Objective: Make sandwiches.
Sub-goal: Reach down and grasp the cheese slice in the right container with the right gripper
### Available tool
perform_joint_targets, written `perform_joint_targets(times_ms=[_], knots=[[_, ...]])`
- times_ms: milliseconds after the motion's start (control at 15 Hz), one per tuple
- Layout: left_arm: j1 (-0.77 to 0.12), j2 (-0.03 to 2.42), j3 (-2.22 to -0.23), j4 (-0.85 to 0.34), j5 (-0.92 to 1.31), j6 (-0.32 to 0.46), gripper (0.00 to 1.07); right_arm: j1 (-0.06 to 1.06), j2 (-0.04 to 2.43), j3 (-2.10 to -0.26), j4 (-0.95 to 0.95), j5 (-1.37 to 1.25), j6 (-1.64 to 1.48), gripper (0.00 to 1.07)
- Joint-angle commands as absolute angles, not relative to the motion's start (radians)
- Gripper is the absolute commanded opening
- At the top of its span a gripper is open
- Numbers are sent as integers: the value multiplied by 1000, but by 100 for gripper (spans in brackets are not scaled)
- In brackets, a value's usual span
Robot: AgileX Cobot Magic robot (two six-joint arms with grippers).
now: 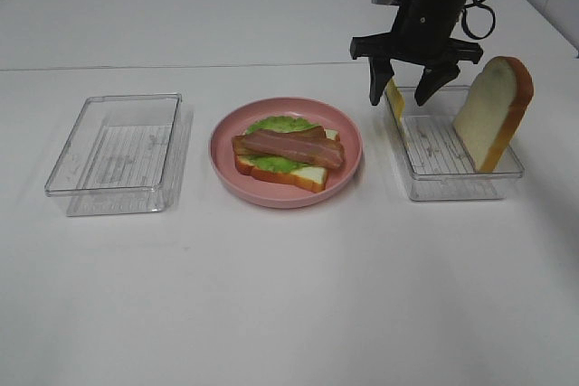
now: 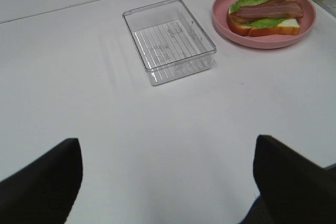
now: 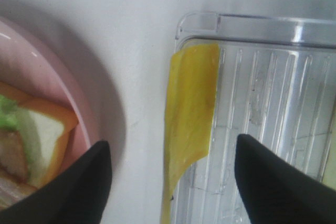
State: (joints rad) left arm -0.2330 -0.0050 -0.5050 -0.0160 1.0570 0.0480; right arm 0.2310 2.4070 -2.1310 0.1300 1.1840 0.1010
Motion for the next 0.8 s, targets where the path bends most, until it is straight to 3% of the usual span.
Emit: perform_joint_targets(times_ms=[67,400,600,800], knots=[[-232,-30,-498,-18,1046,45,84,231,2420,-2137,122,1149,108,57],[-232,-30,-498,-18,1046,45,84,231,2423,-2137,116,1131,126,27],[-232,-30,-498,-18,1046,45,84,231,2421,-2137,114,1133,122,0],[-232,-30,-498,-18,1046,45,84,231,2395,-2137,114,1137,115,0]])
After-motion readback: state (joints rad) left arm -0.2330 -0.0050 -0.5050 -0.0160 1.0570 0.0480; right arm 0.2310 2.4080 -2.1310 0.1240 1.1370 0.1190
